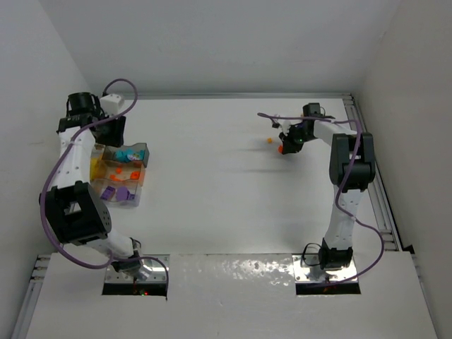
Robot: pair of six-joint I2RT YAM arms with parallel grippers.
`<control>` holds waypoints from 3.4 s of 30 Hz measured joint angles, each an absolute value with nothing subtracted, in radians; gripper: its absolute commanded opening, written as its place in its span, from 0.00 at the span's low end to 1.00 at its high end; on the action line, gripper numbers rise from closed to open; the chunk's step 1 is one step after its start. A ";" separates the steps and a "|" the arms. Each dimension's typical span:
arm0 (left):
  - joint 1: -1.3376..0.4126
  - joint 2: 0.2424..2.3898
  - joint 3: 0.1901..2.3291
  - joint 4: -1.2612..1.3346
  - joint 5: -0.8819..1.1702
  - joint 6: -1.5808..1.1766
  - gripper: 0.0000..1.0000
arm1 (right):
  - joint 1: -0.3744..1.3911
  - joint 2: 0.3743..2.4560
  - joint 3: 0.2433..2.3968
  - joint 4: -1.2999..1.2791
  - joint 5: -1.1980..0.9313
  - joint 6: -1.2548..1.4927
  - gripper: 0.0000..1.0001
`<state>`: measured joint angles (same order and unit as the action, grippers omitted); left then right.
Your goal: Sort the legos into containers by color
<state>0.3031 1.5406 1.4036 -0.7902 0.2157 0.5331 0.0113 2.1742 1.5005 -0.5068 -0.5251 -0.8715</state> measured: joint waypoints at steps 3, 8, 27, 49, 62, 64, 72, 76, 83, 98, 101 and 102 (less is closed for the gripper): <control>0.294 1.534 1.409 -0.791 0.259 0.543 0.49 | 0.017 2.148 1.458 -0.483 -0.524 -0.876 0.00; 0.237 1.519 1.409 -0.792 0.300 0.553 0.49 | 0.035 2.091 1.376 -0.464 -0.525 -0.877 0.00; -0.178 1.543 1.410 -0.645 0.744 0.244 0.67 | 0.470 1.582 0.936 0.047 -0.610 -0.509 0.00; -0.304 1.578 1.299 -0.529 0.855 -0.014 0.40 | 0.648 1.546 0.872 0.404 -0.451 -0.362 0.00; -0.306 1.584 1.299 -0.529 0.792 -0.019 0.37 | 0.652 1.546 0.872 0.418 -0.450 -0.363 0.00; -0.306 1.588 1.299 -0.530 0.787 -0.022 0.28 | 0.652 1.546 0.872 0.418 -0.450 -0.363 0.00; -0.307 1.589 1.296 -0.527 0.796 -0.036 0.19 | 0.652 1.546 0.872 0.416 -0.449 -0.366 0.00; -0.307 1.589 1.290 -0.517 0.801 -0.058 0.00 | 0.652 1.546 0.872 0.410 -0.449 -0.371 0.00; -0.301 1.590 1.293 -0.544 0.791 -0.034 0.00 | 0.657 1.544 0.851 0.422 -0.429 -0.390 0.00; -0.260 1.591 1.318 -0.663 0.772 0.087 0.00 | 0.635 1.516 0.745 0.376 -0.337 -0.418 0.00; -0.248 1.591 1.323 -0.676 0.762 0.102 0.00 | 0.630 1.516 0.732 0.341 -0.320 -0.421 0.00; -0.247 1.591 1.324 -0.681 0.758 0.106 0.00 | 0.630 1.516 0.732 0.333 -0.318 -0.422 0.00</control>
